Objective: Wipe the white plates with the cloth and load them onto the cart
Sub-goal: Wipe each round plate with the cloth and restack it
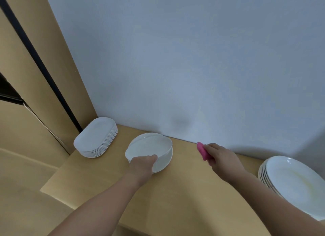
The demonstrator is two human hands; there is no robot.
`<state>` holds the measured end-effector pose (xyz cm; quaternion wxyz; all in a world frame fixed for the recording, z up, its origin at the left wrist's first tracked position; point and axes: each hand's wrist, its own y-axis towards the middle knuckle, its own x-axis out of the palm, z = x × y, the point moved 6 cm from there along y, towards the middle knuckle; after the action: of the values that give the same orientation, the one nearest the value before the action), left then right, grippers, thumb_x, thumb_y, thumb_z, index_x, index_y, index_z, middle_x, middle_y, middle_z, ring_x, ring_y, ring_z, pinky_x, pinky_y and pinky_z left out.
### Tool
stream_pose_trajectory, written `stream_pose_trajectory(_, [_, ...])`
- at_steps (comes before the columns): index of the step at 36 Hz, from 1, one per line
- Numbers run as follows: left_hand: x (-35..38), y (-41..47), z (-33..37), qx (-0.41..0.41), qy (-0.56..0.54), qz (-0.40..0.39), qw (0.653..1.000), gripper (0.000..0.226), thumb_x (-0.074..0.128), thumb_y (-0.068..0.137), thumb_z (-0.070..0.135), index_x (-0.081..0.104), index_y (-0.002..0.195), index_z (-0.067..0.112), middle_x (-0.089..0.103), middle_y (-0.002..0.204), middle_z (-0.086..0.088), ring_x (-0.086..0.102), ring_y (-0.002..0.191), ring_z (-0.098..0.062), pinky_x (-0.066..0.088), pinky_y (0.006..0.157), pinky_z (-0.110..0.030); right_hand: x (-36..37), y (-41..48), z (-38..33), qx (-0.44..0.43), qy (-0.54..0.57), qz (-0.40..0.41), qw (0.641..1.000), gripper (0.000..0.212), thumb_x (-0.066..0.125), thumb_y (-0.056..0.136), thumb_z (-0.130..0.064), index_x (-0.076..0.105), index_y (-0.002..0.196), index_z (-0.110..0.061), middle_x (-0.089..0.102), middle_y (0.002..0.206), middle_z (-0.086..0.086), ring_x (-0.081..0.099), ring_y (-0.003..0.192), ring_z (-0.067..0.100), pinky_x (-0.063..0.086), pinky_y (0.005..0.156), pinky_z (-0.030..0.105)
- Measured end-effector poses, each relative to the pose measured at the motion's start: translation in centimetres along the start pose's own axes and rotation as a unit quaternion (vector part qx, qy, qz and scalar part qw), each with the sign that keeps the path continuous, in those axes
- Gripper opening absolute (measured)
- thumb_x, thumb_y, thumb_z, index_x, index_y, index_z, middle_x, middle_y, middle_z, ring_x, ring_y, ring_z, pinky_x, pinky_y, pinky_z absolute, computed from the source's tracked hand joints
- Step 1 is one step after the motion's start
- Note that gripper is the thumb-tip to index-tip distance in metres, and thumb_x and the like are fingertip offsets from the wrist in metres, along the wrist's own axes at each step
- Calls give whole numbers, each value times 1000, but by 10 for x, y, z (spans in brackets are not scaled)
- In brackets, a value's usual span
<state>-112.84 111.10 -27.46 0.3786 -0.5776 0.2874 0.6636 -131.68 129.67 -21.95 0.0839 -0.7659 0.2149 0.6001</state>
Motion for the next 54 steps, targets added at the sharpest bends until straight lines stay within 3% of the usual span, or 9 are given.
stream_pose_trajectory(8, [28, 9, -6, 34, 27, -49, 998, 28, 37, 86, 4, 52, 106, 18, 44, 77, 4, 43, 72, -20, 22, 50, -28, 6, -1, -4, 29, -1, -17, 999, 14, 56, 88, -13, 60, 92, -26, 58, 98, -19, 56, 82, 11, 40, 62, 26])
stream_pose_trajectory(12, [49, 12, -10, 50, 19, -81, 995, 30, 36, 87, 4, 54, 106, 18, 61, 96, -3, 55, 84, -23, 31, 65, -29, 13, -6, -5, 50, -5, -35, 998, 13, 56, 89, -16, 61, 95, -26, 57, 104, -19, 57, 88, 10, 38, 63, 26])
stream_pose_trajectory(18, [65, 10, -14, 54, 2, -97, 994, 24, 36, 86, 5, 52, 98, 18, 52, 85, 3, 54, 80, -21, 28, 56, -30, 17, -11, -6, 65, 1, -37, 997, 12, 58, 88, -13, 61, 91, -24, 59, 101, -16, 58, 87, 14, 35, 63, 25])
stream_pose_trajectory(23, [70, 14, -14, 64, 3, -125, 990, 32, 38, 85, 3, 53, 110, 16, 60, 103, 0, 58, 93, -22, 39, 66, -32, 21, -13, -4, 78, 1, -39, 996, 14, 60, 87, -12, 63, 94, -25, 60, 104, -15, 59, 88, 14, 31, 62, 24])
stream_pose_trajectory(30, [61, 19, -1, 69, -12, -107, 992, 14, 37, 95, 13, 48, 101, 19, 61, 101, 2, 57, 90, -21, 40, 66, -31, 19, -21, 2, 86, 2, -30, 996, 14, 61, 87, -14, 63, 94, -25, 61, 103, -15, 59, 83, 14, 37, 61, 26])
stream_pose_trajectory(41, [34, 49, 137, 178, -110, -33, 977, 20, 36, 99, 26, 35, 80, 20, 39, 67, 7, 45, 65, -21, 26, 54, -31, -43, -92, 62, 153, 33, 104, 982, 15, 60, 91, -13, 58, 82, -25, 51, 77, -18, 52, 63, 12, 48, 56, 33])
stream_pose_trajectory(45, [41, 54, 202, 201, -133, -22, 970, 20, 38, 100, 31, 55, 105, 21, 64, 93, 1, 61, 88, -25, 34, 61, -30, -66, -137, 95, 178, 18, 140, 974, 18, 68, 84, -5, 67, 98, -17, 62, 87, -10, 58, 73, 19, 50, 58, 36])
stream_pose_trajectory(48, [47, 56, 252, 200, -159, -42, 966, 33, 40, 100, 33, 56, 126, 21, 68, 111, 1, 62, 102, -24, 45, 75, -31, -81, -171, 119, 187, 18, 171, 967, 13, 68, 88, -10, 65, 97, -19, 60, 88, -16, 57, 74, 12, 49, 57, 31])
stream_pose_trajectory(54, [59, 64, 332, 173, -177, -87, 965, 22, 38, 100, 33, 45, 87, 16, 59, 85, -5, 55, 78, -28, 36, 61, -33, -101, -224, 170, 232, 19, 213, 949, 9, 60, 95, -27, 60, 86, -29, 55, 80, -20, 51, 68, 5, 49, 52, 28])
